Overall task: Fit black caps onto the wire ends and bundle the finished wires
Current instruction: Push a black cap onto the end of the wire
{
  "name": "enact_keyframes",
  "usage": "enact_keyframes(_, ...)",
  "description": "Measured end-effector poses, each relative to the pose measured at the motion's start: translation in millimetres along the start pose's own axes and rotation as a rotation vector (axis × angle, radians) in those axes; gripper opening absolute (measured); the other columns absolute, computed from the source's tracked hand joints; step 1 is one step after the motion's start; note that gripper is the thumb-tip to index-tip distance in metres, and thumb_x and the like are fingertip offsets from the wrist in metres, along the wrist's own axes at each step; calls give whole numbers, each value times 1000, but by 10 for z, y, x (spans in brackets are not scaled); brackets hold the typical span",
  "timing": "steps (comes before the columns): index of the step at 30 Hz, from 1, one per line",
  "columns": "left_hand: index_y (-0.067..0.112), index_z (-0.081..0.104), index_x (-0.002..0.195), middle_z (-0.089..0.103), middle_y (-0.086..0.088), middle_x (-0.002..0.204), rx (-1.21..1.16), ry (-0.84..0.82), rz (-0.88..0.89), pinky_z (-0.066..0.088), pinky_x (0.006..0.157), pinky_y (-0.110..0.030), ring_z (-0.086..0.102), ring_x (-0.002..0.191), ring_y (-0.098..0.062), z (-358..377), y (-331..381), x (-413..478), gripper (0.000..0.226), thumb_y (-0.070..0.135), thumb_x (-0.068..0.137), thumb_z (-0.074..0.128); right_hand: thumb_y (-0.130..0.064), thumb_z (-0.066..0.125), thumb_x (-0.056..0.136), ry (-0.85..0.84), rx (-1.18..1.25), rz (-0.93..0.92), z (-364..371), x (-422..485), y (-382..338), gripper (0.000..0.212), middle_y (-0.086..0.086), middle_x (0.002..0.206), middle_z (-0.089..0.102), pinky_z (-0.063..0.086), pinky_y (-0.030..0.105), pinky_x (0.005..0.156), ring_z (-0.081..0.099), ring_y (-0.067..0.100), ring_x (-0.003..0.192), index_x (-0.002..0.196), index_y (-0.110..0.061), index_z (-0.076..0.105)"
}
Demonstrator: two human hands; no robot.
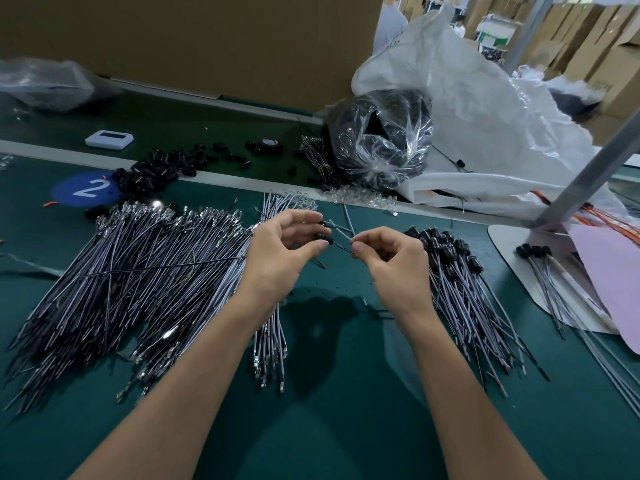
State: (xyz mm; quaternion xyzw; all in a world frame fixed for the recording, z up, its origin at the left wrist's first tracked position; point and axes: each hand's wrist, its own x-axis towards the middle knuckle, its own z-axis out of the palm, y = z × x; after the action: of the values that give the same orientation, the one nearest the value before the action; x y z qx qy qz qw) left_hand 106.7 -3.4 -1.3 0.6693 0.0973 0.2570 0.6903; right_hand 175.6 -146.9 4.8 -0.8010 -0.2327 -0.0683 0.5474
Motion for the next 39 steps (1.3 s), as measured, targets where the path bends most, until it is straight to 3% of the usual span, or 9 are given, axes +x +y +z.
enact_keyframes(8, 11, 64, 108, 76, -2, 93, -65, -35, -27, 55, 80, -21, 72, 91, -14, -2, -16, 1, 35, -6, 79, 72, -6, 72, 85, -18, 17, -2, 15, 3, 18, 22, -10, 69, 70, 51, 16, 67, 67, 4, 68, 75, -26, 70)
enact_keyframes(16, 13, 64, 106, 77, 1, 89, -60, -27, -18, 54, 76, -19, 72, 89, -13, 23, -38, -2, 35, -6, 79, 73, -6, 72, 85, -36, 44, -41, 46, -27, -2, 19, -6, 72, 71, 56, 29, 71, 67, 15, 71, 78, -24, 71)
enact_keyframes(23, 15, 62, 107, 76, -1, 90, -45, -93, -11, 54, 75, -18, 72, 88, -12, 31, -28, -5, 41, -12, 78, 71, -3, 68, 87, -3, 25, -29, 42, -4, 8, 16, -9, 70, 68, 51, 19, 68, 63, 2, 66, 80, -17, 70)
enact_keyframes(30, 19, 62, 103, 76, 1, 89, -55, -99, 12, 54, 75, -17, 72, 86, -11, 61, -40, -21, 41, -12, 78, 71, -4, 66, 89, 41, -4, -44, 71, -39, 14, 15, -7, 69, 67, 51, 24, 67, 64, 8, 66, 80, -17, 68)
enact_keyframes(39, 15, 62, 102, 75, -2, 93, -99, -41, 31, 55, 77, -20, 72, 87, -12, 114, -58, -40, 39, -12, 76, 73, -7, 68, 88, 86, 16, -93, 143, -74, -8, 10, -10, 70, 67, 48, 17, 64, 60, 2, 63, 82, -14, 68)
